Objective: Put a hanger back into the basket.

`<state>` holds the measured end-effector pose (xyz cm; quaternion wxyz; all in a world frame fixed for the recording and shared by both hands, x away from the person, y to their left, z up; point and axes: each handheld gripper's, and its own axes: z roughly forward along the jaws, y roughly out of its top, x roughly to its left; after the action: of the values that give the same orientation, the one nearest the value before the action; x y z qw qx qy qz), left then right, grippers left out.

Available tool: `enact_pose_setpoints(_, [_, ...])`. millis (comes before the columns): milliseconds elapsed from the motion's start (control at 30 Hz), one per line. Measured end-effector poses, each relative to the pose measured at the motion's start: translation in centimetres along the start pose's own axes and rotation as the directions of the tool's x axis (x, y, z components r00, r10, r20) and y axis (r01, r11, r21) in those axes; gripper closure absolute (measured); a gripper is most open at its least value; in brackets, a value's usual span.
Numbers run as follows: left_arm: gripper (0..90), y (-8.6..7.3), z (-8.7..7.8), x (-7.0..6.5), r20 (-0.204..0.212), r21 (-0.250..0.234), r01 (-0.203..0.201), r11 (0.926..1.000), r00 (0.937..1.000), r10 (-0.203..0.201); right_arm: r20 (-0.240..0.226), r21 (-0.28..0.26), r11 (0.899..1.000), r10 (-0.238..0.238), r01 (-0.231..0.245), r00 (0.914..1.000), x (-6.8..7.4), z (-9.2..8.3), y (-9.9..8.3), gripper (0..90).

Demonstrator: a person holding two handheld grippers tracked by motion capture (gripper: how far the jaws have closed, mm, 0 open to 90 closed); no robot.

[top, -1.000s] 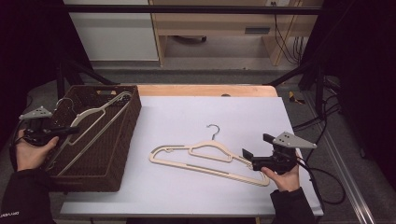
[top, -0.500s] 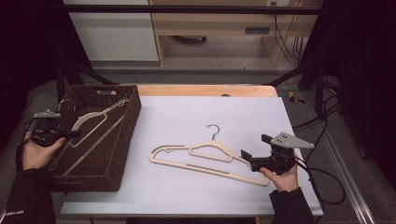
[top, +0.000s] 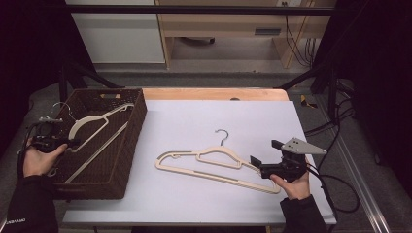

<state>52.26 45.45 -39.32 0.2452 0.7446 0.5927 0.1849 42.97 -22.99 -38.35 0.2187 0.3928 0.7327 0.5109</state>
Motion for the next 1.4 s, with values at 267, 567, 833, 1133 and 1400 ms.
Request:
enact_pose_setpoints(267, [54.3, -0.2, 0.8, 0.4, -0.018, 0.072, 0.027, 0.9970, 0.9995, -0.026, -0.001, 0.000, 1.000, -0.001, 0.001, 1.0000, 0.1, 0.0, 0.0, 3.3])
enact_pose_setpoints(567, [48.7, -0.2, 1.0, 0.5, -0.030, 0.093, 0.043, 0.9947, 0.9987, -0.041, -0.001, -0.003, 1.000, -0.002, 0.002, 1.0000, 0.1, -0.1, 0.1, 3.3])
enact_pose_setpoints(833, [37.8, 0.2, -0.7, 0.8, 0.018, -0.043, 0.091, 0.9950, 0.9958, -0.090, 0.002, -0.009, 1.000, -0.001, 0.001, 1.0000, 0.0, -0.3, 0.1, 3.2])
enact_pose_setpoints(1133, [28.9, 0.9, -5.5, -1.2, 0.061, -0.336, 0.054, 0.9403, 0.9975, -0.035, 0.008, -0.025, 1.000, 0.002, -0.002, 1.0000, -0.1, -0.8, 0.3, 3.2])
enact_pose_setpoints(1400, [18.2, 1.3, -8.7, -6.1, 0.141, -0.497, -0.008, 0.8676, 0.9860, 0.089, 0.008, -0.035, 0.999, 0.002, -0.002, 1.0000, -0.2, -1.1, 0.4, 3.5])
